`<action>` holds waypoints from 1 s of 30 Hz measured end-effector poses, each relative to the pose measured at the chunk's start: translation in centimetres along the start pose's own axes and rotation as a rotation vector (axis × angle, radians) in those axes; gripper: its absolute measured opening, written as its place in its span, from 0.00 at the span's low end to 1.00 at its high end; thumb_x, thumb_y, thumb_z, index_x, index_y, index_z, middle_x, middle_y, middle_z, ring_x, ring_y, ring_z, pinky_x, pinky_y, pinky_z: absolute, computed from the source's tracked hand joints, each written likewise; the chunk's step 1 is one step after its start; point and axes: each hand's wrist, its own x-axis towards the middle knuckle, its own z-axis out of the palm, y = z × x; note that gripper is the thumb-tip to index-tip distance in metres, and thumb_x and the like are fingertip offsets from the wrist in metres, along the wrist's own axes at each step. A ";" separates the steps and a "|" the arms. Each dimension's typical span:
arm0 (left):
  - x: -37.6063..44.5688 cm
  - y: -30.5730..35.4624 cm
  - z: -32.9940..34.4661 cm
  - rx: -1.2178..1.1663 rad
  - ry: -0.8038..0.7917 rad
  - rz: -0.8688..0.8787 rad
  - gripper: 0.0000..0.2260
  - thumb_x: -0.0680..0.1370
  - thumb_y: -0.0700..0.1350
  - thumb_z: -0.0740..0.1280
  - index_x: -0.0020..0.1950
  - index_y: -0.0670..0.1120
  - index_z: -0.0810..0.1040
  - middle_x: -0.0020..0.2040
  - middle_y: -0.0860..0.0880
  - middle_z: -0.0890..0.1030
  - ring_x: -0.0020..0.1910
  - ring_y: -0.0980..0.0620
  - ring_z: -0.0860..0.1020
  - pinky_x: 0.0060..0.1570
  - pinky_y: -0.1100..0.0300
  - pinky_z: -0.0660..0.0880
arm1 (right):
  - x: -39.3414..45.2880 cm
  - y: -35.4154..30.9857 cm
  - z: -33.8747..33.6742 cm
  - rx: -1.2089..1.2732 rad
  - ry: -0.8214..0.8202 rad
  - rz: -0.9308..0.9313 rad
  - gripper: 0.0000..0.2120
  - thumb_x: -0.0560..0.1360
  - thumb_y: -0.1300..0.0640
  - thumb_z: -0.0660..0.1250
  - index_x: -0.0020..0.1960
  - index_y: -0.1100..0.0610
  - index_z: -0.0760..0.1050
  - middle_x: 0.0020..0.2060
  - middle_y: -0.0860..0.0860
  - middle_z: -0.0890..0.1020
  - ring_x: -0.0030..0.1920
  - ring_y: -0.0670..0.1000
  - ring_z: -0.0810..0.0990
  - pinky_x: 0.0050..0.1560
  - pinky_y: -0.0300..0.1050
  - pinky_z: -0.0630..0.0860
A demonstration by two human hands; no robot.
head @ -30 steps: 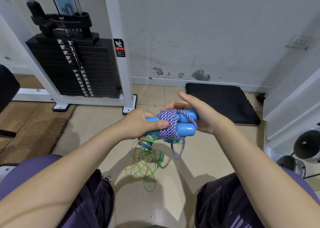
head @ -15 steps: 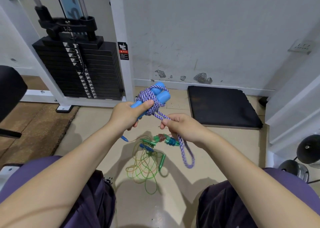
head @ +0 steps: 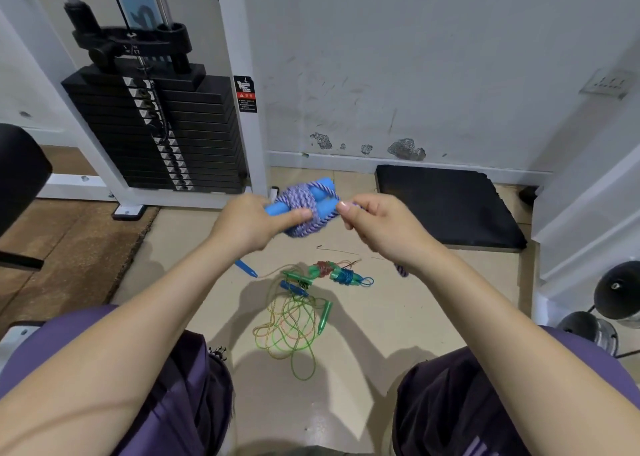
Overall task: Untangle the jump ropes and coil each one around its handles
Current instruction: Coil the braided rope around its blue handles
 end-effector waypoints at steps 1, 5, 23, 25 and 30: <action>-0.4 0.4 0.4 0.037 -0.071 0.004 0.29 0.65 0.72 0.70 0.33 0.45 0.74 0.23 0.48 0.71 0.24 0.48 0.70 0.32 0.58 0.68 | 0.1 0.2 -0.3 -0.060 0.032 -0.044 0.18 0.81 0.53 0.62 0.34 0.57 0.71 0.23 0.45 0.66 0.23 0.44 0.62 0.25 0.37 0.59; -1.5 1.2 1.6 0.102 -0.198 0.090 0.29 0.65 0.70 0.72 0.33 0.43 0.75 0.24 0.49 0.69 0.26 0.48 0.70 0.32 0.58 0.67 | 0.8 1.0 -0.7 -0.205 0.088 -0.136 0.21 0.80 0.51 0.64 0.32 0.61 0.69 0.27 0.50 0.68 0.30 0.46 0.64 0.33 0.46 0.61; -3.8 1.6 1.2 0.099 -0.282 0.306 0.39 0.50 0.77 0.67 0.37 0.42 0.79 0.27 0.49 0.73 0.26 0.51 0.69 0.30 0.57 0.65 | 1.4 2.1 0.8 -0.124 0.216 0.016 0.28 0.82 0.51 0.60 0.26 0.53 0.56 0.20 0.45 0.58 0.23 0.46 0.58 0.25 0.39 0.56; -3.7 1.5 1.3 -0.066 -0.339 0.252 0.35 0.51 0.72 0.72 0.34 0.40 0.76 0.26 0.48 0.71 0.24 0.52 0.66 0.29 0.60 0.64 | 1.5 1.9 1.0 -0.116 0.280 -0.030 0.28 0.82 0.53 0.59 0.25 0.52 0.55 0.17 0.46 0.58 0.23 0.46 0.58 0.27 0.41 0.55; -3.6 1.3 1.2 -0.095 -0.488 0.193 0.20 0.68 0.58 0.77 0.31 0.47 0.72 0.21 0.50 0.72 0.18 0.54 0.67 0.23 0.65 0.64 | 1.5 1.8 1.5 -0.173 0.310 -0.100 0.29 0.82 0.53 0.61 0.23 0.53 0.55 0.18 0.48 0.60 0.24 0.48 0.60 0.31 0.48 0.55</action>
